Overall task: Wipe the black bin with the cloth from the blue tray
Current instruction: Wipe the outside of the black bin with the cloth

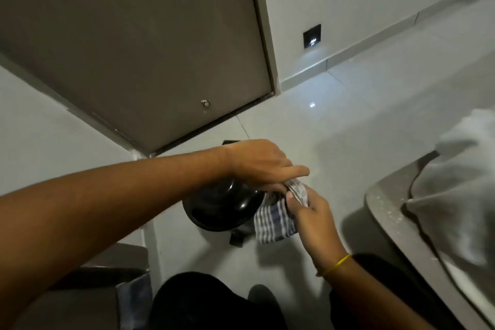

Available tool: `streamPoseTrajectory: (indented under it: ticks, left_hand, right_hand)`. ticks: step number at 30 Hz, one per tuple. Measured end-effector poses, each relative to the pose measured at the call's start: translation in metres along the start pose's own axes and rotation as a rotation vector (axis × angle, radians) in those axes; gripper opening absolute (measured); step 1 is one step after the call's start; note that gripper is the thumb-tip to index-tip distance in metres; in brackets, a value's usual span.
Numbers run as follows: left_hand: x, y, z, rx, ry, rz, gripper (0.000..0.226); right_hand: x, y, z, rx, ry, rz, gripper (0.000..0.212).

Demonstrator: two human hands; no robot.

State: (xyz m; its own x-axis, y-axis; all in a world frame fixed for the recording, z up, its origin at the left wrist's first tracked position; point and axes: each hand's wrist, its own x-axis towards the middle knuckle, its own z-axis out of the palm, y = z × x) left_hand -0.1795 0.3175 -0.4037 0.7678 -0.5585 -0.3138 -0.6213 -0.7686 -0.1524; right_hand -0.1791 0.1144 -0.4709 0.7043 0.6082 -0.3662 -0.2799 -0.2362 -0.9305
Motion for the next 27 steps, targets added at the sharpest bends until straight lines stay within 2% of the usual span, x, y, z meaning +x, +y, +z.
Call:
streamPoseTrajectory:
  ticks: [2,5,8,11,16,21,25,27]
  left_hand:
    - [0.0,0.007,0.056,-0.033,-0.133,0.029,0.069]
    - [0.002,0.031,0.138,-0.028,-0.24,0.183,0.063]
    - [-0.002,0.05,0.178,-0.04,-0.324,0.268,0.045]
    - [-0.014,0.051,0.185,-0.007,-0.345,0.259,0.036]
    - [-0.016,0.029,0.182,0.014,-0.223,0.3,0.035]
    - [-0.012,0.017,0.169,-0.079,-0.142,0.194,0.047]
    - [-0.012,0.034,0.158,-0.151,-0.009,0.082,0.044]
    - [-0.015,0.044,0.152,-0.212,0.067,0.023,0.04]
  right_hand:
    - [0.012,0.057,0.015,0.274,-0.007,0.23,0.034]
    - [0.022,0.146,0.029,0.496,0.032,0.452,0.04]
    - [0.028,0.2,0.029,0.543,0.084,0.593,0.039]
    - [0.036,0.212,0.018,0.507,0.172,0.67,0.039]
    - [0.052,0.206,0.01,0.426,0.204,0.527,0.033]
    - [0.061,0.206,0.022,0.443,0.111,0.392,0.022]
    - [0.067,0.189,0.028,0.228,0.162,0.229,0.015]
    - [0.075,0.177,0.031,0.08,0.22,0.143,0.02]
